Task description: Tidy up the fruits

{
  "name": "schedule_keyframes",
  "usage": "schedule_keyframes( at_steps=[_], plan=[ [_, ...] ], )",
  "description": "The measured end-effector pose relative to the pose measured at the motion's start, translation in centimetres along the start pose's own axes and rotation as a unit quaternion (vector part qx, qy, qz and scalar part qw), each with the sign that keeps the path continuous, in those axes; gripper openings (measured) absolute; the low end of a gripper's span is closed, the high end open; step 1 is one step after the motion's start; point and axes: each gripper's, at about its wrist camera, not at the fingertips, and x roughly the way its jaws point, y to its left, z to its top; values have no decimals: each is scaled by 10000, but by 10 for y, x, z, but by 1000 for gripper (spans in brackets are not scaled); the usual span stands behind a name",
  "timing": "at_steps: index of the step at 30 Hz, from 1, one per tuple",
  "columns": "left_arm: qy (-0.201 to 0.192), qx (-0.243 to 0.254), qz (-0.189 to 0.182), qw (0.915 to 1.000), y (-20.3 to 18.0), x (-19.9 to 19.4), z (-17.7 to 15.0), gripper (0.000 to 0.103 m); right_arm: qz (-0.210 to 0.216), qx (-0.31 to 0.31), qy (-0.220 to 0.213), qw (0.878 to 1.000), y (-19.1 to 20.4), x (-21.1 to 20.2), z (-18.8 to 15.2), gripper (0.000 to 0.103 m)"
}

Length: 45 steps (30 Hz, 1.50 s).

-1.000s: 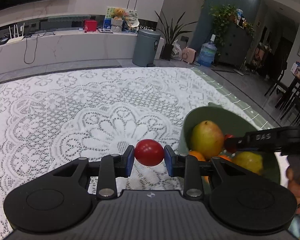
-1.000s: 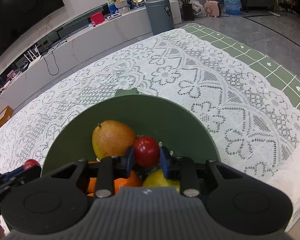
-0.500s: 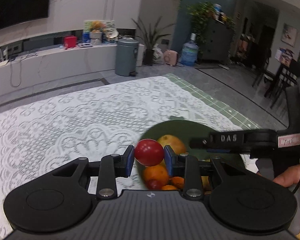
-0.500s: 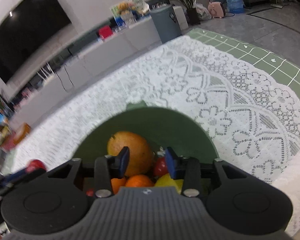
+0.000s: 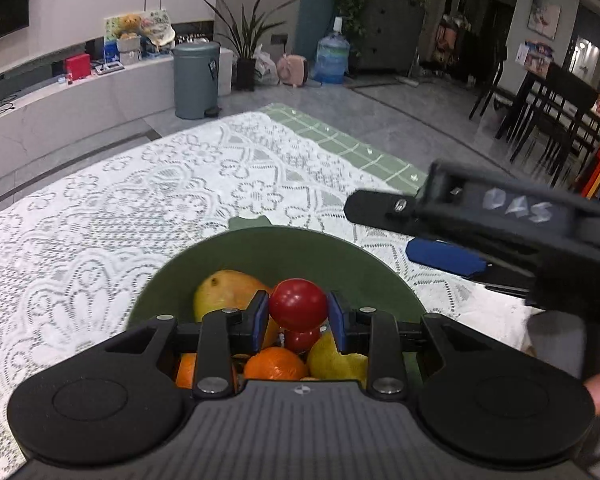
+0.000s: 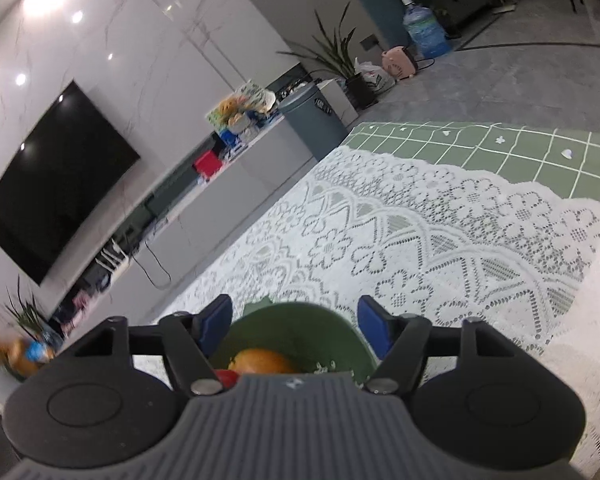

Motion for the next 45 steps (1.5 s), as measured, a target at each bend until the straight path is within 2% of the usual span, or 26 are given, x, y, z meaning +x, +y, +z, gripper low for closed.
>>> schedule_keyframes(
  at_steps=[7, 16, 26, 29, 31, 33, 35, 41, 45],
  plan=[
    [240, 184, 156, 9994, -9, 22, 0, 35, 234, 120, 320, 9991, -4, 7, 3, 76],
    [390, 337, 276, 9983, -18, 36, 0, 35, 177, 310, 296, 9989, -11, 8, 2, 78],
    [519, 412, 318, 9973, -22, 40, -2, 36, 153, 254, 347, 9990, -9, 10, 2, 79],
    [521, 397, 376, 9971, -22, 40, -1, 42, 175, 207, 407, 9988, -7, 12, 1, 82],
    [486, 404, 376, 9973, -22, 37, 0, 46, 167, 161, 407, 9989, -5, 12, 1, 82],
    [441, 408, 376, 9975, -22, 33, 0, 57, 166, 153, 392, 9990, -5, 12, 0, 82],
    [373, 414, 370, 9978, -23, 27, -1, 61, 190, 153, 401, 9989, -6, 12, 1, 83],
    [137, 343, 618, 9974, -23, -1, -4, 62, 325, 158, 181, 9992, -7, -1, 0, 86],
    [-278, 91, 847, 9960, -18, -36, -6, 65, 402, -2, 14, 9992, -1, -11, -3, 89]
  ],
)
